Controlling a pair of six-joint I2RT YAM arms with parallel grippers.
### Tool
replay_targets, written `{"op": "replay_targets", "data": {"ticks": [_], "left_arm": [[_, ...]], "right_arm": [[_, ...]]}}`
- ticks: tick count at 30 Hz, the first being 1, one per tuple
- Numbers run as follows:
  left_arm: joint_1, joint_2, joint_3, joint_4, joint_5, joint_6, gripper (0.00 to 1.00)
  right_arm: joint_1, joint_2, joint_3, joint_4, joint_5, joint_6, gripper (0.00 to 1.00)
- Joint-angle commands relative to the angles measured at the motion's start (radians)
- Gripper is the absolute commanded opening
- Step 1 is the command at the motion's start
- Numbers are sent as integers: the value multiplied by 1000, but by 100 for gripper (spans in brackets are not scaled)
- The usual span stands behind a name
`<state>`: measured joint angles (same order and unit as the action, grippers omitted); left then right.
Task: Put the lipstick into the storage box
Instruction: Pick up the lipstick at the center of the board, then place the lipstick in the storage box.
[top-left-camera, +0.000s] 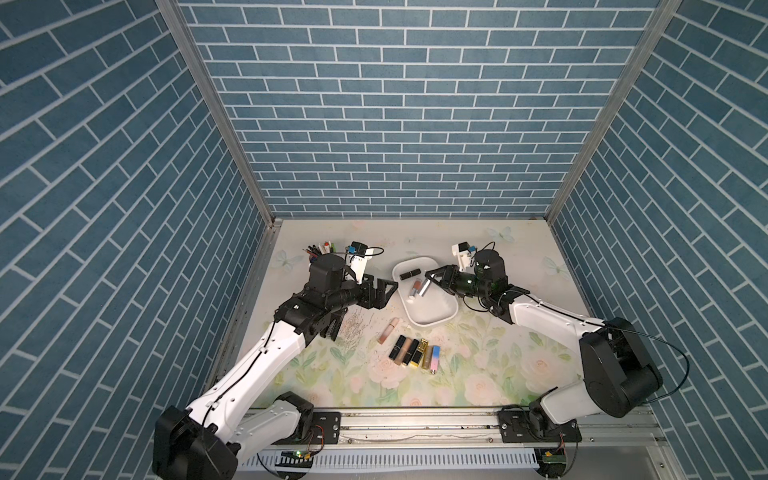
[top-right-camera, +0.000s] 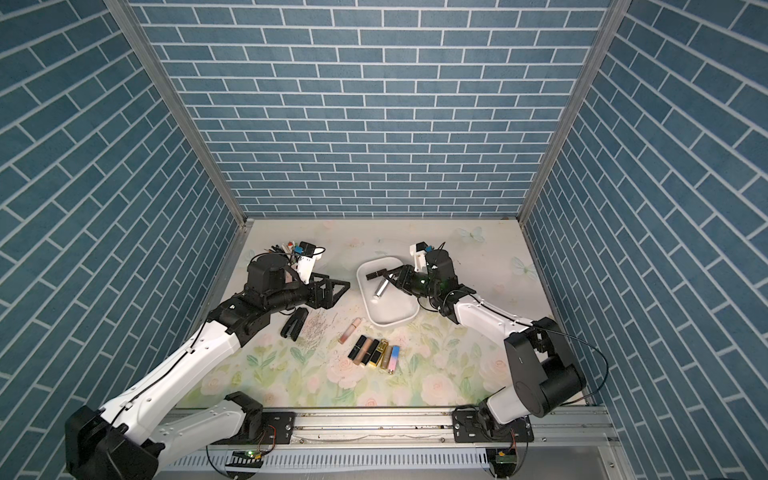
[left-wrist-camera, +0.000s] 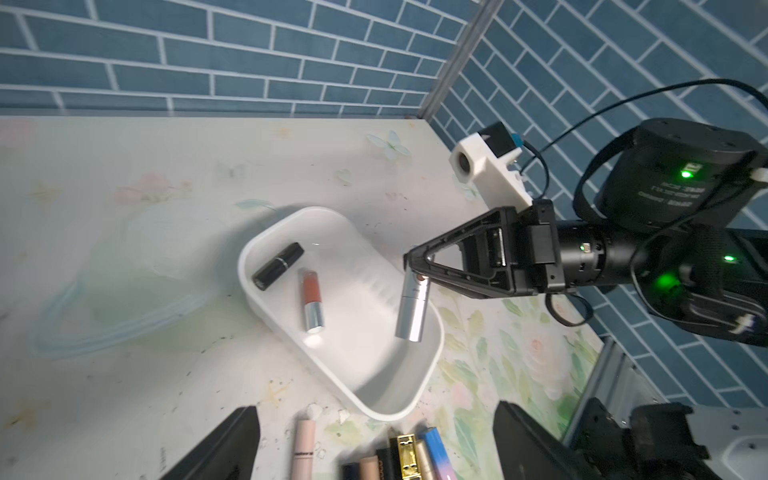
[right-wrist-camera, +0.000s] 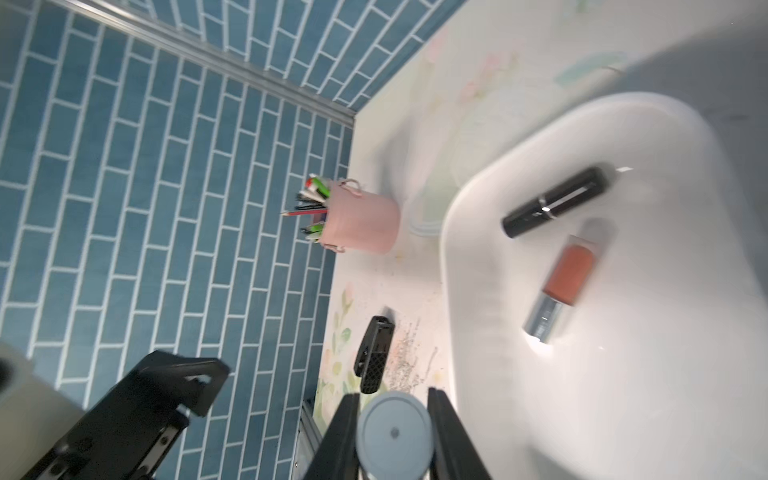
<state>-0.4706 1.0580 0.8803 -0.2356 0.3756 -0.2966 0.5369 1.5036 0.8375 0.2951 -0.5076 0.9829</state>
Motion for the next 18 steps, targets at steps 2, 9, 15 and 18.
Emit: {"op": "replay_targets", "data": {"ticks": [2,9,15,18], "left_arm": [[-4,-5,-22,-88,-135,42,94],[-55,23,-67,-126,-233,38,94],[-126,78,-78,-147,-308,39,93],[-134,85,-83,-138,-307,36,93]], "right_arm": [[-3,57,24,-73,88,28,6],[-3,172,81,-106,127,43,6],[-2,227,121,-144,192,21,6],[1,255,135,-146,204,19,6]]}}
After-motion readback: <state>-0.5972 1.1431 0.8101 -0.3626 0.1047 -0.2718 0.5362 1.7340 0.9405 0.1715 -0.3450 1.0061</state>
